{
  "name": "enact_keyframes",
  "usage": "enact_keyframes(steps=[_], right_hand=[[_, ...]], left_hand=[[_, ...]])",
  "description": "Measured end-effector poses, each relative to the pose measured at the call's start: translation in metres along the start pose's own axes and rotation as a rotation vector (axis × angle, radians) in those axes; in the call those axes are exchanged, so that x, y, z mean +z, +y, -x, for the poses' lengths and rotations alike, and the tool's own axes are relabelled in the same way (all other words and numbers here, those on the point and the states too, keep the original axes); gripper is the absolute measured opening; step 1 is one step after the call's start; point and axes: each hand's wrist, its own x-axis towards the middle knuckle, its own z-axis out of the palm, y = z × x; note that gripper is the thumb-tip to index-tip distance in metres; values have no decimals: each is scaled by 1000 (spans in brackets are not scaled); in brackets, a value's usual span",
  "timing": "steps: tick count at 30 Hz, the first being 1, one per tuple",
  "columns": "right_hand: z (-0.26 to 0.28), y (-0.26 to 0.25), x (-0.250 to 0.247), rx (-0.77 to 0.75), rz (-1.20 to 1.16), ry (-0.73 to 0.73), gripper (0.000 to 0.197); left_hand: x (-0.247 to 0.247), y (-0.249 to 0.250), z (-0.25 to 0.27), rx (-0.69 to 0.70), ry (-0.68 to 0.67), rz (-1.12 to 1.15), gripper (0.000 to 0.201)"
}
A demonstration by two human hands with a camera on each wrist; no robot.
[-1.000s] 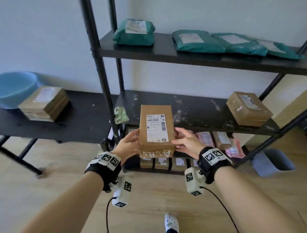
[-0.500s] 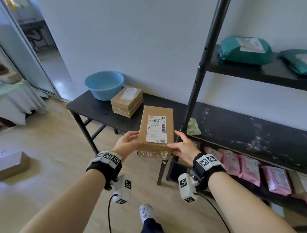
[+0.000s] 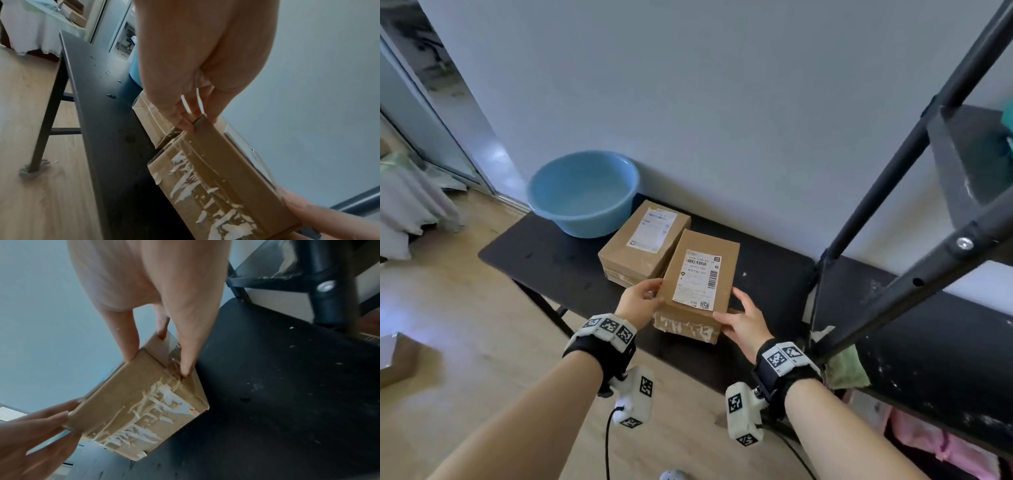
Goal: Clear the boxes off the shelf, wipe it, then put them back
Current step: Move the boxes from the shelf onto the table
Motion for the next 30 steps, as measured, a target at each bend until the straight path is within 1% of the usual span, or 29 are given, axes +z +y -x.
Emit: enact_keyframes(steps=[3,6,8,11,14,18,21,23,25,28,30], right_hand=[[-29,-2,8,-3,36,33,75],[-47,0,17,-19,102,74,77],[-56,2,25,-30,130,70,79],[-62,4,35,-35,176,49,84],[-53,-2,39,-29,259,52,83],[-10,-11,28,-88,482,74,68],[38,-5,12,-148,700,96,58],[71,6,-3,-200,867,118,50],[109,19,-22,-255,1037,150,46],[170,40,-56,-300,1222,218,45],[208,52,-81,-332,1286,281,42]], left_hand=[[0,2,-28,-25,-13,-33,47],[0,3,-43,-59,14,-26,51],[0,1,-48,-63,26,-21,53],[-1,-2,-49,-46,41,-35,54],[-3,-4,-43,-20,65,-85,52],[-1,-3,-7,11,77,-238,49],[10,-2,38,45,9,-518,46],[21,-2,73,124,-47,-732,42],[36,0,113,220,-75,-874,38],[62,9,173,373,-92,-994,34],[82,16,209,466,-92,-1054,30]])
